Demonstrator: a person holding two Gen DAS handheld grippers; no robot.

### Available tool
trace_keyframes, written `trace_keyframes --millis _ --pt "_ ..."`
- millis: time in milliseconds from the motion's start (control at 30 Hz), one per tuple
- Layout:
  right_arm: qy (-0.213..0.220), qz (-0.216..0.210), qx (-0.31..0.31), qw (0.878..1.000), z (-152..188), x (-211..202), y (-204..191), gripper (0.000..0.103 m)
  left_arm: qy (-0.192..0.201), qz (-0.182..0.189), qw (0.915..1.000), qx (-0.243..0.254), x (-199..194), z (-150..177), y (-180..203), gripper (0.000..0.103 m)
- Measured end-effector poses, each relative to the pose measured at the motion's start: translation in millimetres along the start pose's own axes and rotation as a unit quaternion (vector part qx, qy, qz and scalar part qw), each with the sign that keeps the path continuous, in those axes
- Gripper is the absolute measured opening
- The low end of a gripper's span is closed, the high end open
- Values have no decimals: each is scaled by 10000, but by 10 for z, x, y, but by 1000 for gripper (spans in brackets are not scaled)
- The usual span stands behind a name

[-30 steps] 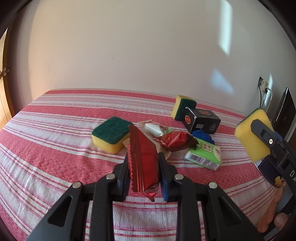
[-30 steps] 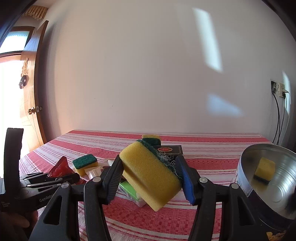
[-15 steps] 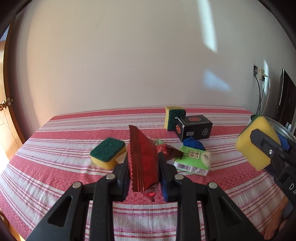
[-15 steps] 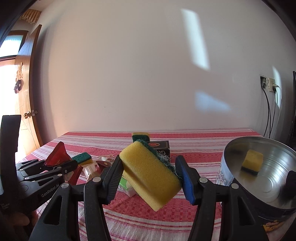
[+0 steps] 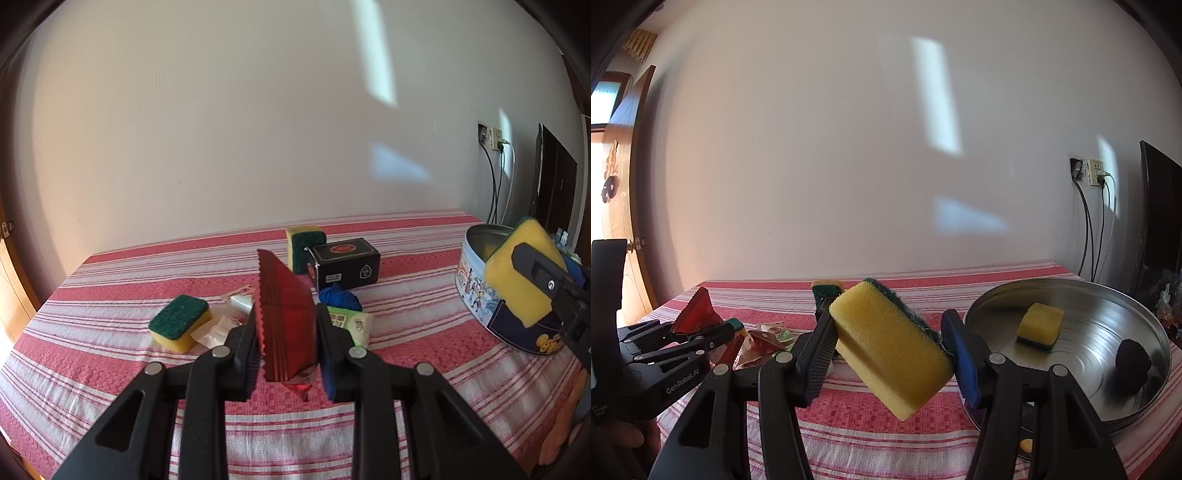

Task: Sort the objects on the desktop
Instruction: 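Carry the red packet and yellow sponge over the tin and release both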

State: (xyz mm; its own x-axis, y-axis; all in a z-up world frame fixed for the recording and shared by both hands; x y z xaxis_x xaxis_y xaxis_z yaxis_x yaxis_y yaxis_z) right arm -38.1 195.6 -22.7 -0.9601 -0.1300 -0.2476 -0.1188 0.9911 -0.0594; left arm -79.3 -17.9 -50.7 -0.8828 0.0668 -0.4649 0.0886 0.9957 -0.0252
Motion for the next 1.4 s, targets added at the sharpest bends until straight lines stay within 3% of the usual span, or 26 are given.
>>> trace_keyframes --millis 433,733,1400 --pt "183 408 278 9986 -90 -63 382 60 137 306 9988 371 42 -168 482 25" --pt "327 781 436 9955 -102 -160 793 60 110 771 9956 526 31 -286 908 25" --pt "289 1791 942 9789 -161 -106 1684 60 149 1527 9833 978 199 -518 1879 25"
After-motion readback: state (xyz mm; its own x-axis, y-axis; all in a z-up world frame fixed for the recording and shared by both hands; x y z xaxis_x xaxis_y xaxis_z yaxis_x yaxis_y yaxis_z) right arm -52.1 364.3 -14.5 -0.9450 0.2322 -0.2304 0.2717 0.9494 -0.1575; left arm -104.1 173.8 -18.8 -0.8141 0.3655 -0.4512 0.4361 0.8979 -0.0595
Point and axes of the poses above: each gripper's, at about its wrist camera, not at the fingertips, and x roughly the way its jaws point, y to its right, z to its underside, the point moved 2 cm from there along x, roughly the way its jaws point, and after that the axes turned 5 degrees about z, right-handed, at the moved point
